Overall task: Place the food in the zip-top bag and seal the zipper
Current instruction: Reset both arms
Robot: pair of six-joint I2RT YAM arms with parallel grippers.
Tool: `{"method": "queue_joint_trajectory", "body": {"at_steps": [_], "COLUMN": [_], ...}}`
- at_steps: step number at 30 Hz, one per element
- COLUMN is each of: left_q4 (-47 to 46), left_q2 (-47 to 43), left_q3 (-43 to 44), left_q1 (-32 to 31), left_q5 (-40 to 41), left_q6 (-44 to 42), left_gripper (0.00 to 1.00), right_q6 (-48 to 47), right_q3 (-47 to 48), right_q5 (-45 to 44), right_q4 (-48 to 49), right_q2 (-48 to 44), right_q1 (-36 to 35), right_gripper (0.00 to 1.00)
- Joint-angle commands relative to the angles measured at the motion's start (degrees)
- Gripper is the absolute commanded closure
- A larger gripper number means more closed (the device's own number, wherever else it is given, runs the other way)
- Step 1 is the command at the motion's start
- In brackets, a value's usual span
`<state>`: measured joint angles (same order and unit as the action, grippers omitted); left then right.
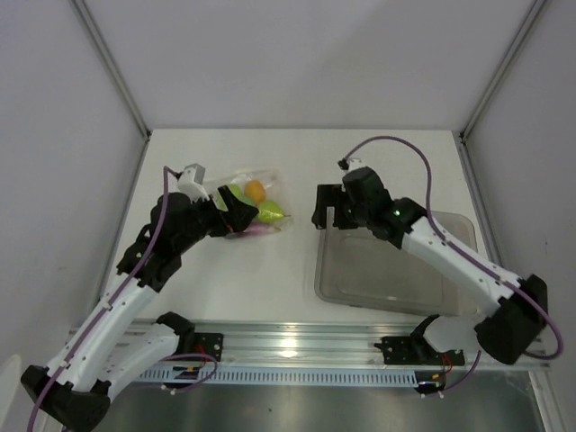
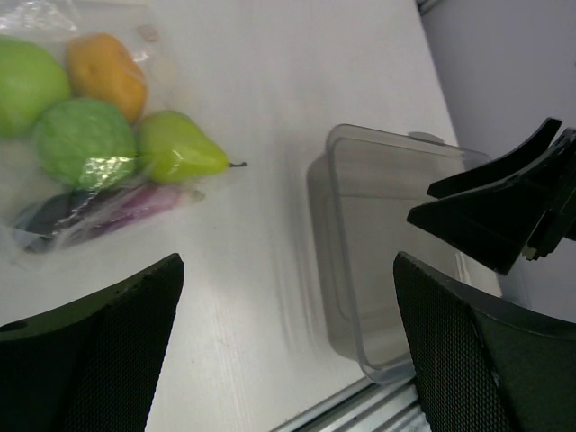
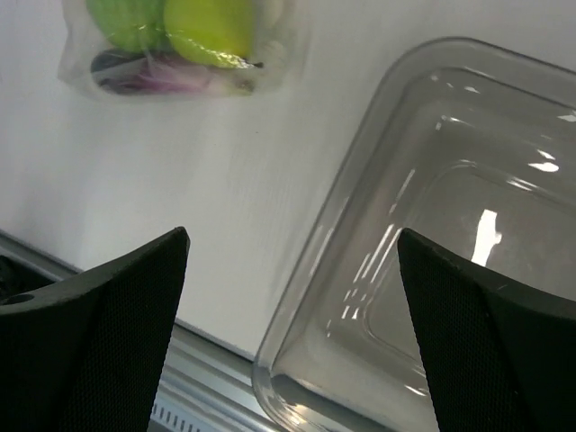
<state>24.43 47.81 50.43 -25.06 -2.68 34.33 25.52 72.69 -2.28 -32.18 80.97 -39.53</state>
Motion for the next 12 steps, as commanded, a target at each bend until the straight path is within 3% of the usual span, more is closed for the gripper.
{"method": "queue_joint_trajectory", "body": {"at_steps": [1, 7, 12], "left_q4": [-4.38, -14.73, -33.02], "left_q2": [-2.98, -7.36, -14.05], "left_q3": [-2.7, -13.23, -23.88], "left_q1": [-1.74, -2.27, -2.89], "left_q5": [-6.45, -18.73, -25.36], "left_q6": [4.16, 12.31, 19.63], "left_gripper": [0.01, 0.01, 0.01], "right_q6": [4.62, 11.65, 13.94], "right_q3": [-8.22, -17.92, -24.25], "right_q5": [-10.7, -15.12, -16.44], "right_q4": [-1.12, -7.36, -7.55], "right_q2": [-11.6, -28.81, -41.66], "right_q1": [-2.13, -3.27, -5.82], "right_gripper": [0.01, 0.01, 0.01]}}
